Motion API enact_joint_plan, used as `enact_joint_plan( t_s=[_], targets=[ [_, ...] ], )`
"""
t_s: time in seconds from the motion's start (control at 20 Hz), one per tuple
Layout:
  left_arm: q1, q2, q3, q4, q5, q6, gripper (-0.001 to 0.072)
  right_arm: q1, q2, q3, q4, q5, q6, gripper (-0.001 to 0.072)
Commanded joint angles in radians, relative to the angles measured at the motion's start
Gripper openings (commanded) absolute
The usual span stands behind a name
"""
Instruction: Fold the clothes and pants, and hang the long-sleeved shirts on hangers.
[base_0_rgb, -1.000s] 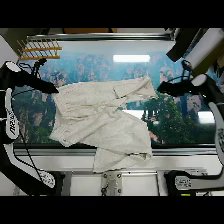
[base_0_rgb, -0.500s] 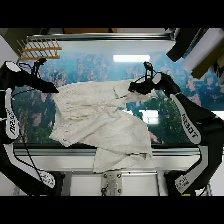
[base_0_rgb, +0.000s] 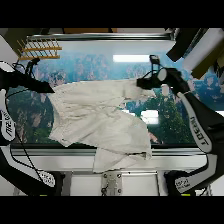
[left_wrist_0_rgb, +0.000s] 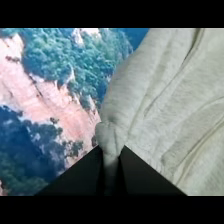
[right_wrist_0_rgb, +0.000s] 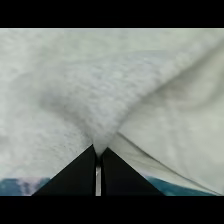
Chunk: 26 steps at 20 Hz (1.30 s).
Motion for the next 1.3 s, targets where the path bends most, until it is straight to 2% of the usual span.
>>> enact_joint_plan(
  t_s=[0.0, 0.25, 0.45, 0.6, 0.7, 0.75, 0.85, 0.9, 0.95, 1.15, 1.25],
  targets=[
    [0.061, 0.07, -0.087, 0.002, -0.02, -0.018, 0.0023, -0.145, 0.175, -0.049, -0.235, 0.193, 0.014, 0.0027],
    [0.061, 0.158, -0.285, 0.0, 0.01, 0.012, 0.0025, -0.342, 0.274, -0.091, -0.226, 0.189, 0.018, 0.0028],
    [0.019, 0.165, -0.303, 0.0, 0.04, 0.012, 0.0025, -0.366, 0.255, -0.091, -0.206, 0.085, 0.042, 0.0028],
    [-0.007, 0.165, -0.303, 0.001, 0.092, 0.012, 0.0024, -0.369, 0.226, -0.09, -0.21, -0.055, 0.186, 0.0028],
    [-0.021, 0.165, -0.303, 0.0, 0.124, 0.011, 0.0025, -0.389, 0.205, -0.09, -0.212, -0.146, 0.33, 0.0032],
    [-0.026, 0.165, -0.303, 0.0, 0.134, 0.011, 0.0025, -0.403, 0.194, -0.09, -0.211, -0.192, 0.373, 0.0129],
    [-0.033, 0.165, -0.304, 0.0, 0.142, 0.011, 0.0025, -0.426, 0.189, -0.09, -0.206, -0.209, 0.372, 0.06],
    [-0.033, 0.165, -0.304, 0.0, 0.142, 0.011, 0.0025, -0.439, 0.194, -0.09, -0.206, -0.195, 0.372, 0.0621],
    [-0.033, 0.165, -0.304, 0.0, 0.141, 0.011, 0.0025, -0.453, 0.199, -0.09, -0.206, -0.168, 0.364, 0.0604],
    [-0.032, 0.165, -0.304, 0.0, 0.132, 0.011, 0.0025, -0.52, 0.19, -0.096, -0.183, 0.046, 0.176, 0.0604],
    [-0.032, 0.164, -0.304, 0.0, 0.134, 0.011, 0.0025, -0.59, 0.164, -0.109, -0.094, 0.126, 0.158, 0.0605]
  ],
)
